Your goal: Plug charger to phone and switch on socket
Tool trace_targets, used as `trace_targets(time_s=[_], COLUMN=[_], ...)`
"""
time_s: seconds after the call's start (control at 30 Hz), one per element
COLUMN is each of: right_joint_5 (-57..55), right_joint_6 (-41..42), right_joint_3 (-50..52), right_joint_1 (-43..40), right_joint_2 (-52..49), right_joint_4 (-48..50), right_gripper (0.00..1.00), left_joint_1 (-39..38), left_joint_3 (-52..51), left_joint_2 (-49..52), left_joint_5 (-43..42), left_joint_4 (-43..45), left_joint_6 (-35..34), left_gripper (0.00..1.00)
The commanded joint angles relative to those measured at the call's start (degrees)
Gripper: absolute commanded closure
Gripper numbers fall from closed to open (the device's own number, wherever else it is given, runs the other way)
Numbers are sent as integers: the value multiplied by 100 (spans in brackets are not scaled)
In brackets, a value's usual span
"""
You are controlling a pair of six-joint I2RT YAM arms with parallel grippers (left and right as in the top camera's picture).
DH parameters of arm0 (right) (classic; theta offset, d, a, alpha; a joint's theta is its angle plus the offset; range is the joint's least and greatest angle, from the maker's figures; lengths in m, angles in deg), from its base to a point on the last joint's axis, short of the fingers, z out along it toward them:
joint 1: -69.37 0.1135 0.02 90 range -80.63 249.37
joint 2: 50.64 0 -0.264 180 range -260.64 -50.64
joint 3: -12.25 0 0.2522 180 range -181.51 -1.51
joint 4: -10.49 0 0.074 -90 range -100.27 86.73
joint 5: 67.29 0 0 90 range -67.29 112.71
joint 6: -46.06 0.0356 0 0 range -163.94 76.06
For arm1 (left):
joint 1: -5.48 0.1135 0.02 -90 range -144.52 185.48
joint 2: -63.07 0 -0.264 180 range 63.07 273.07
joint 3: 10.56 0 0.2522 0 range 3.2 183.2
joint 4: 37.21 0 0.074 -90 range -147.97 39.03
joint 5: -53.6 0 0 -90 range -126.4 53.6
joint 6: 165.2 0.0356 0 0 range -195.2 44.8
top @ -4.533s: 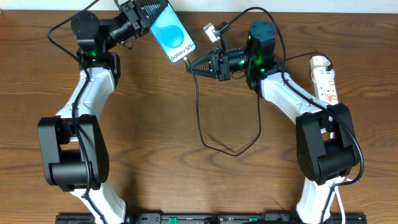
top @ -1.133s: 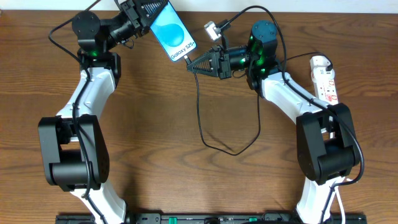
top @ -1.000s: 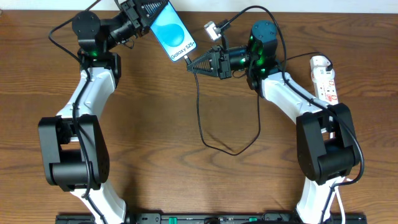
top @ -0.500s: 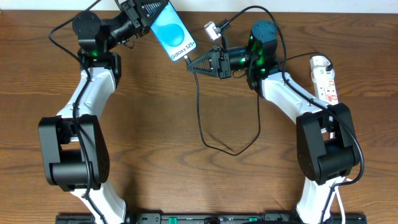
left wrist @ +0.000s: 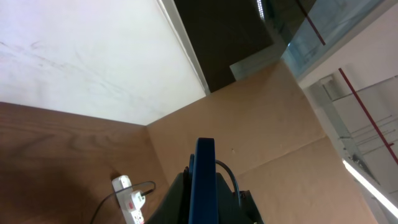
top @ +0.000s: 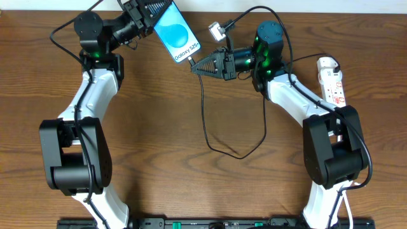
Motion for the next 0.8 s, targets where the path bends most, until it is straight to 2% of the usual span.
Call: trace_targets(time_s=[0.0, 0.53, 0.77], right_joint_5=[-763, -715, -651], right_joint_6=[83, 83, 81], right_joint_3=[-74, -74, -74], right_joint_1=[-74, -98, -98], right_joint_2=[201, 201, 201], right_joint_4=[37, 39, 37], right_gripper=[99, 99, 99], left_joint_1=[-177, -177, -125], left_joint_3=[48, 48, 48], left_joint_2=[-166, -166, -166], left_joint_5=[-468, -459, -201], left_joint_4=[63, 63, 63], left_joint_6=[-138, -114, -76], left_gripper=[93, 93, 92])
